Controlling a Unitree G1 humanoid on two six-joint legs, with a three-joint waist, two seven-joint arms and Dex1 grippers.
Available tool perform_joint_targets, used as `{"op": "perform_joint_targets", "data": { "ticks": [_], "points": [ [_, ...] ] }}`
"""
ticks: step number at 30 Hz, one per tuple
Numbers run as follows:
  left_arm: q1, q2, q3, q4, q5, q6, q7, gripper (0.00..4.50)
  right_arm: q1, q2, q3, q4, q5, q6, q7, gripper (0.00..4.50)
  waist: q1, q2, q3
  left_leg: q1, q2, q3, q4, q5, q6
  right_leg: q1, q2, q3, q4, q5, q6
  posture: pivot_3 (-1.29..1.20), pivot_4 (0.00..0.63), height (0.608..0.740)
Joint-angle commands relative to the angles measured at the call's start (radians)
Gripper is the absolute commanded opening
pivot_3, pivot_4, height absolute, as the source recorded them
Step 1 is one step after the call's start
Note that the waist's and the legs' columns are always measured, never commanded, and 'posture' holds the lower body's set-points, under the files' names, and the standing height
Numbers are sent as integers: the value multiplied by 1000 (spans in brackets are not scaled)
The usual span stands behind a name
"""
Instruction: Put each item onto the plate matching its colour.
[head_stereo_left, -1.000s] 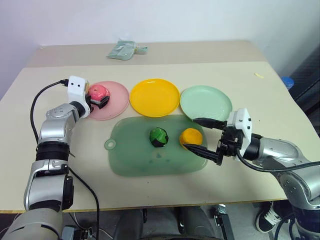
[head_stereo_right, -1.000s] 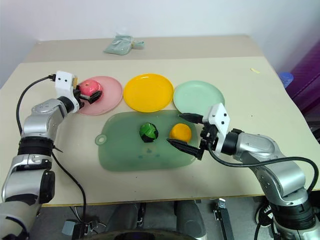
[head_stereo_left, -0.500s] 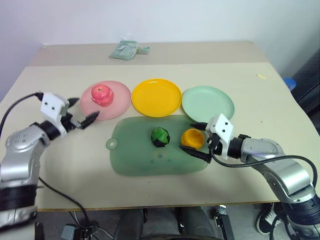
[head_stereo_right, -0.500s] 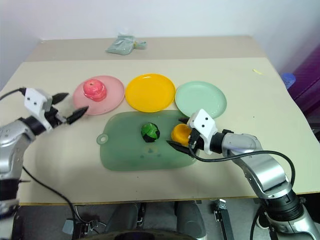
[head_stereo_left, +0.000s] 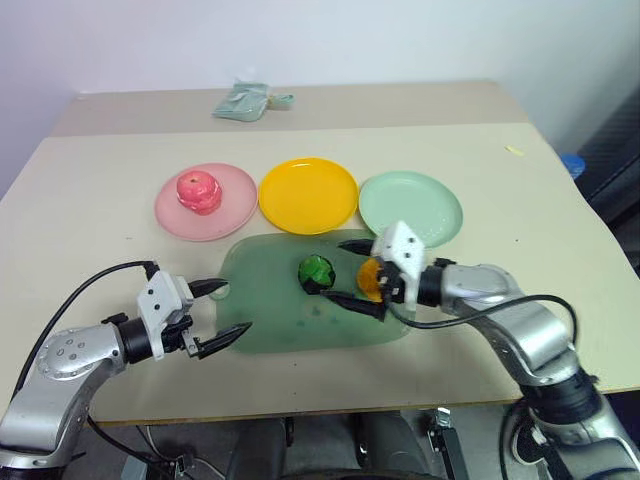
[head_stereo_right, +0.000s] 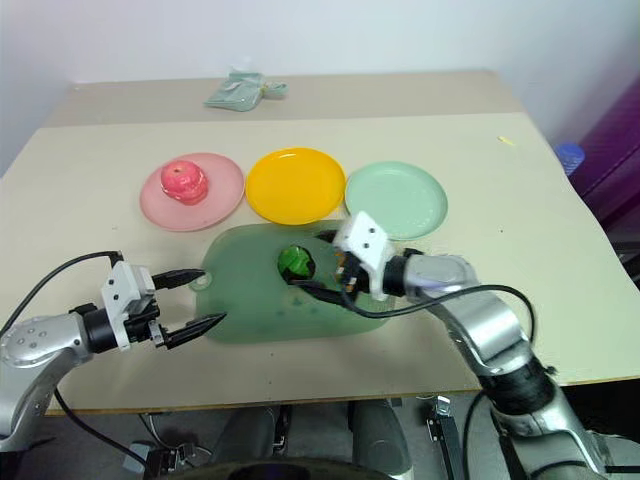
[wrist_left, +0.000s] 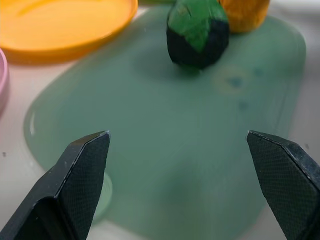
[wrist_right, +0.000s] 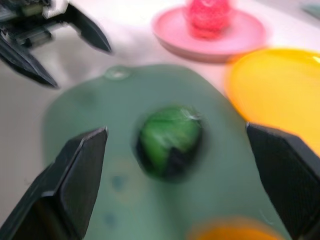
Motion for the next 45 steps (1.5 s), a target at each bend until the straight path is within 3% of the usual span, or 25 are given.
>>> {"op": "perform_joint_targets", "data": {
  "ticks": [1,6,9,13,17,20,28,31,34,39,45],
  "points": [
    [24,-4,0,-34,3,-46,-18,4429,-55,36,54,35,-71,51,-55,4500,4,0,0,0,0,0,0,0,0,0,0,0,0,0,0,0,150,740],
    [62,-25,-13,-58,8,-73,-11,4429,-88,73,80,64,-110,103,-87,4500,3,0,0,-1,0,0,0,0,0,0,-2,0,0,0,0,0,150,740],
    [67,-38,-23,-73,15,-73,7,4500,-90,84,77,47,-112,117,-85,3668,1,0,0,0,0,0,0,0,0,0,-1,0,0,0,0,0,150,740],
    [61,-40,-21,-71,13,-73,13,4500,-121,109,4,17,-82,149,-100,1664,0,0,0,0,0,0,0,0,0,0,-1,0,0,0,0,0,150,740],
    [52,-36,-14,-67,3,-69,13,4500,-182,129,-176,23,-20,229,-155,1664,2,0,0,0,0,0,0,0,0,0,-1,0,0,0,0,0,150,740],
    [41,-39,-19,-65,-4,-66,12,4500,-208,90,-271,130,-60,226,-214,1664,4,0,0,0,0,0,0,0,0,0,-1,0,0,0,0,0,150,740],
    [-21,-56,-67,-34,14,-77,6,4500,-237,44,-313,498,-157,-8,-240,1664,-6,2,1,0,-2,2,-1,0,0,-1,0,0,0,0,0,0,150,740],
    [-29,-56,-67,-28,13,-82,4,4500,-214,12,-312,463,-138,-86,-162,2503,-12,3,2,-1,-1,3,-2,0,0,-3,0,1,0,0,0,0,150,740],
    [-22,-57,-61,-30,13,-86,4,4500,-135,-49,-337,317,-59,-136,-14,3886,-9,3,2,-1,-1,3,-2,0,0,-3,0,1,0,0,0,0,150,740],
    [-12,-60,-68,-33,16,-91,6,4500,69,-191,-345,113,70,-117,217,3886,5,3,1,-1,1,1,-1,0,1,1,-1,0,-3,0,0,0,150,740],
    [-45,-58,-88,-21,16,-84,3,4500,176,-228,-259,126,-14,-165,231,3886,-3,4,1,1,0,2,-1,-1,1,2,1,1,-2,0,0,0,150,740]
  ]
}}
